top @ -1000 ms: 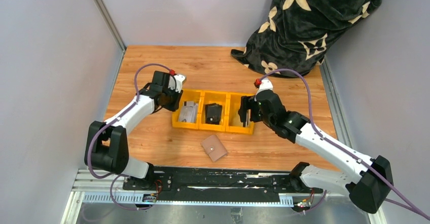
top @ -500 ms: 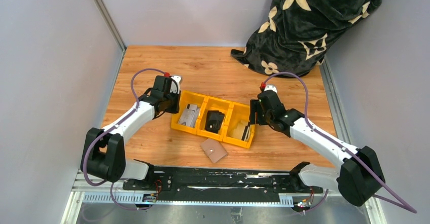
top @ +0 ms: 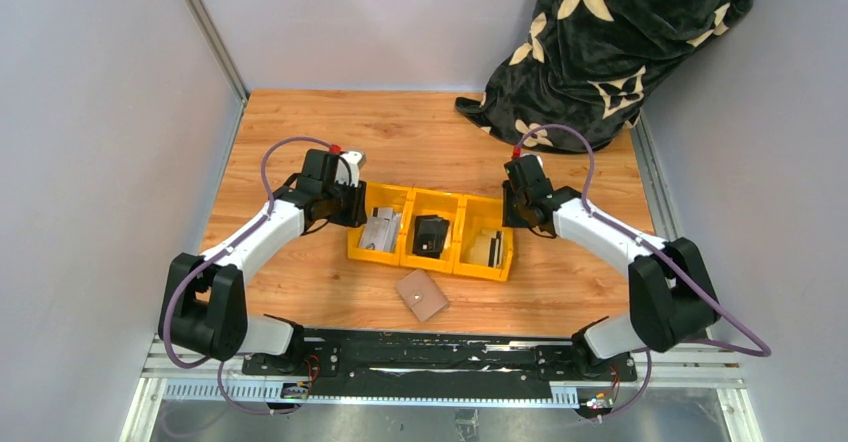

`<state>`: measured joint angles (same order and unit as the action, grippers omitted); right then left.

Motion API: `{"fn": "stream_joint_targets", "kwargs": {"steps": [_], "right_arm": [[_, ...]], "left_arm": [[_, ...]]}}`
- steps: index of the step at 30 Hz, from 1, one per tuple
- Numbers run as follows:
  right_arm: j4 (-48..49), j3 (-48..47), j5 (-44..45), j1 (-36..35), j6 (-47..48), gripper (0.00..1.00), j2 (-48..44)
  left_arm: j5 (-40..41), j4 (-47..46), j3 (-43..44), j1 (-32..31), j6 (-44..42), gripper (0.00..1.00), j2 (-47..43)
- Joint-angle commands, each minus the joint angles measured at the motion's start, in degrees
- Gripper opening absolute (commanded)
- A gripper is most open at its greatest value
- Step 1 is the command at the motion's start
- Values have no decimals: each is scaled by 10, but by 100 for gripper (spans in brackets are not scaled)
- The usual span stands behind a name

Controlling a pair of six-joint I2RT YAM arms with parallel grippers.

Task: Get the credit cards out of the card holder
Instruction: Move the storage box to the center of the board.

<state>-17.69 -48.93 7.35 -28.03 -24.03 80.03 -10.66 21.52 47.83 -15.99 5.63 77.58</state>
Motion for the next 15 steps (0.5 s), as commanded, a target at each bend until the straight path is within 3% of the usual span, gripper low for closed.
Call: {"fn": "stream_joint_targets", "kwargs": {"steps": [1, 13, 15], "right_arm": [[9, -55, 17, 29, 28, 30, 39], [-12, -175, 18, 47, 55, 30, 141], [-16, -178, 25, 48, 51, 36, 139]], "left_arm": [[-73, 0, 8, -4, -30, 39, 1], [-87, -15, 46, -4, -41, 32, 39], [-93, -18, 38, -4, -47, 33, 30]]}}
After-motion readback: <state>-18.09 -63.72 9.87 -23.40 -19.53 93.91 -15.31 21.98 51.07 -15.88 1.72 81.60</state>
